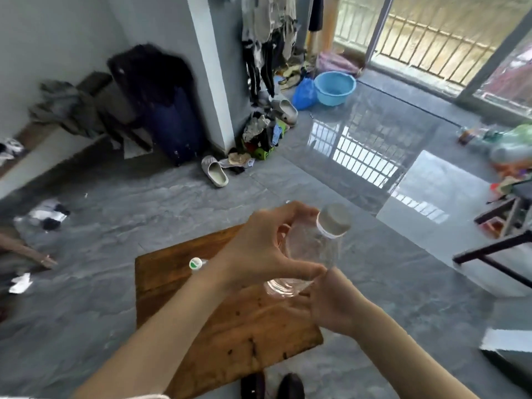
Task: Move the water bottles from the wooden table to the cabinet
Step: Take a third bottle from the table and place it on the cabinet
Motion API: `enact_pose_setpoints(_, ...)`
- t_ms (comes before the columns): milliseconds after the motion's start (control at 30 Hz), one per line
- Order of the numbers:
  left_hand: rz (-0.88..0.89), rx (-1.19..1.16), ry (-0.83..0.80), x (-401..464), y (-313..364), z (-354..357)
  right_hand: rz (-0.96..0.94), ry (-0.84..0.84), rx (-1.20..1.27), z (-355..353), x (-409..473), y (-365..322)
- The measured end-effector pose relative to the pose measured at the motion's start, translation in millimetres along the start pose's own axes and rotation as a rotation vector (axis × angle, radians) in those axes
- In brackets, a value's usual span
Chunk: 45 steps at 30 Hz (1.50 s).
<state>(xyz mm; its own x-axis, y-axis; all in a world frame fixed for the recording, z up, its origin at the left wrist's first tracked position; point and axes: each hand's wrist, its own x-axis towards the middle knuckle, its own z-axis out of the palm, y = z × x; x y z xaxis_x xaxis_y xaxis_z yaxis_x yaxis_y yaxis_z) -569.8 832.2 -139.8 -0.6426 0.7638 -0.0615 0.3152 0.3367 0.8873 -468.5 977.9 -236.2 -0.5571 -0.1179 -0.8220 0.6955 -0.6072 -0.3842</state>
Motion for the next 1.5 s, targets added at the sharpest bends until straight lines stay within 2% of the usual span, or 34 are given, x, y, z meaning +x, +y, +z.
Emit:
enact_pose_setpoints(200, 0.150, 0.086, 0.009, 4, 113, -30, -0.115, -0.046, 0.113, 9, -95, -45)
enact_pose_setpoints(333, 0.195, 0.073, -0.016, 9, 168, -27, -0.218, 0.004, 0.192, 1, -156, -55)
enact_pose_setpoints(500, 0.333, 0.054, -0.176, 17, 227, -7, -0.357, 0.094, 0.364, -13, -217, -33)
enact_pose_setpoints(700, 0.517, 0.032, -0.434, 21, 278, 40, -0.525, 0.299, 0.602, -34, -274, 2)
enact_pose_setpoints(1067, 0.733, -0.017, -0.898, -35, 340, 178, -0.759, 0.573, 0.995, -74, -365, 140)
enact_pose_setpoints(1333, 0.861, -0.015, -1.145, -131, 404, 282, -0.909, 0.661, 1.194, -92, -445, 268)
enact_pose_setpoints(1500, 0.882, -0.072, -1.317, -216, 435, 349, -0.988, 0.730, 1.329, -96, -495, 363)
